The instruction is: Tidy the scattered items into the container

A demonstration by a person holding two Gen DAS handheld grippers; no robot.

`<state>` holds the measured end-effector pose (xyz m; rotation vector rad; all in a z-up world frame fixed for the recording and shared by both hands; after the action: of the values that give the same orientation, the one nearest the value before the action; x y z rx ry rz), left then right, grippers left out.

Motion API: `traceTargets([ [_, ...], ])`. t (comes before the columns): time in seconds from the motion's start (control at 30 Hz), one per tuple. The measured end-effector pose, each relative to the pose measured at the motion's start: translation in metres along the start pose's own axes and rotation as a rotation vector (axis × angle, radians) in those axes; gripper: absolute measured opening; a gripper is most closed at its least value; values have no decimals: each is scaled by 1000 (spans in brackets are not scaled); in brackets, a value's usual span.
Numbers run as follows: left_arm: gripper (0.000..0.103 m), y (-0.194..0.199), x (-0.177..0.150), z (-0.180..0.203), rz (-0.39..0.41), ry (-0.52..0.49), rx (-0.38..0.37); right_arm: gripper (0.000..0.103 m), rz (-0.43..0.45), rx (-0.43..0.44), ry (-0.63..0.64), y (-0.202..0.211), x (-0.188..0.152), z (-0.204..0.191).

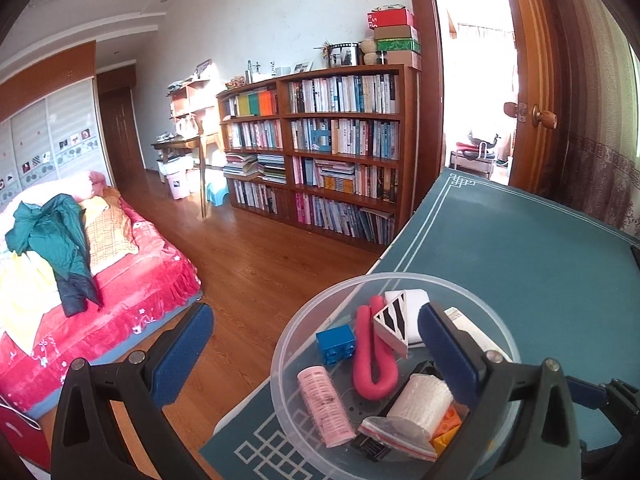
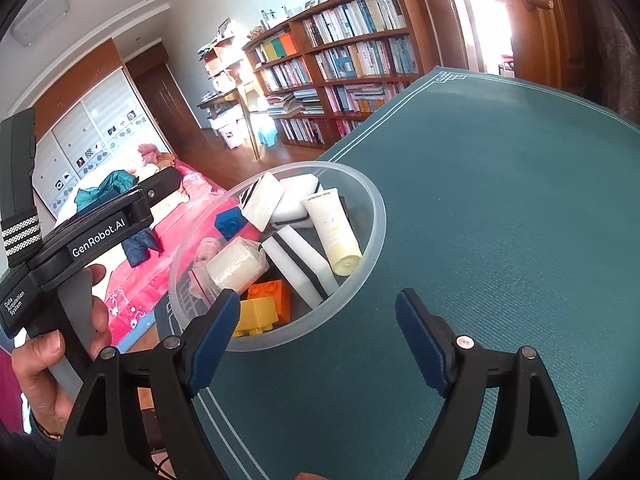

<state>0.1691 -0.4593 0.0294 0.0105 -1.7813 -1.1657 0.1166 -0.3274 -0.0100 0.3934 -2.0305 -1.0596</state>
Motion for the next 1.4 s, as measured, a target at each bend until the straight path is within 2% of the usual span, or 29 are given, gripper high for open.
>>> traceTargets([
  [0.27,103,11,-10,5,-6,-9,60,83,32,-29,6,14,-10,2],
  [0.67,103,13,-35,14,-87,-6,19,83,37,-61,65,25,-23,-7],
  [1.07,103,20,-38,17,-78,-25,12,83,20,-72,86,24,-28,-12],
  [1.4,103,12,-43,21,-106,-32,1,83,2,-74,96,19,-32,-14],
])
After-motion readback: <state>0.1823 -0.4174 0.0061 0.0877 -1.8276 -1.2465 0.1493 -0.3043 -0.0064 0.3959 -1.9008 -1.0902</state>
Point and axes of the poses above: each gripper's, at about its wrist camera, not at the fingertips, and y roughly against the way its jaws point, z to its right, x to its top, the point moved 7 cm from there along -y, roughly the way its jaws point, and after that the axes turned 14 degrees about -z, right-handed, at the moved point
